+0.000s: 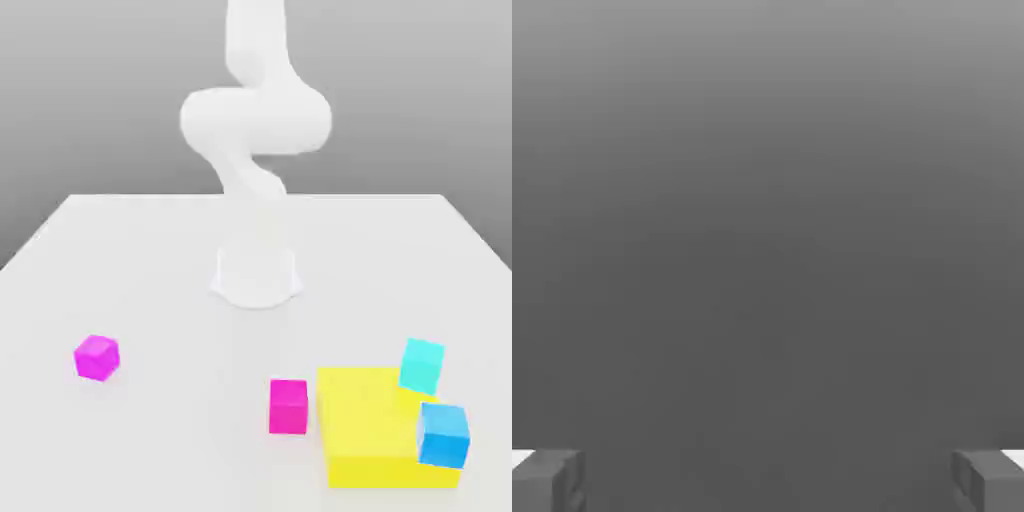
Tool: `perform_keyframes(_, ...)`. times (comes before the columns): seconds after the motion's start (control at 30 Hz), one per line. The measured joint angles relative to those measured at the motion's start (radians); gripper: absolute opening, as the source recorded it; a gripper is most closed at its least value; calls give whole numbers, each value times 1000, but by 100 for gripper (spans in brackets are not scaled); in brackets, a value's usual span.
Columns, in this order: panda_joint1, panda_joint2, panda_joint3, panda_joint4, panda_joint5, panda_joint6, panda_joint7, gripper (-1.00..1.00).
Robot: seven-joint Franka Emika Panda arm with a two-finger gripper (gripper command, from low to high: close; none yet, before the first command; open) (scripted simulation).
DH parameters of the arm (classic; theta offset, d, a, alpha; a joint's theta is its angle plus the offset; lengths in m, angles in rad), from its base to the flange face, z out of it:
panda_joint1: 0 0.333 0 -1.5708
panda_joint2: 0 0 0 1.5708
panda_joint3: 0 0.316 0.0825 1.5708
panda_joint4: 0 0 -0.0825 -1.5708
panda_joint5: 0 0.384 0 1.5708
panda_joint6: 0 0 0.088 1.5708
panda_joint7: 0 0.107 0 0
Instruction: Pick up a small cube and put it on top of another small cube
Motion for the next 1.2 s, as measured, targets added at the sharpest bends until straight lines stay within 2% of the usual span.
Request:
perform_keyframes(0.5, 222, 368, -169, -270, -40, 265, -634, 0)
perform_keyframes(0.93, 356, 689, -250, -501, -7, 493, -1226, 0)
perform_keyframes(1.07, 352, 820, -212, -509, 103, 592, -1370, 0)
perform_keyframes(1.2, 226, 963, -63, -484, 208, 707, -1451, 0)
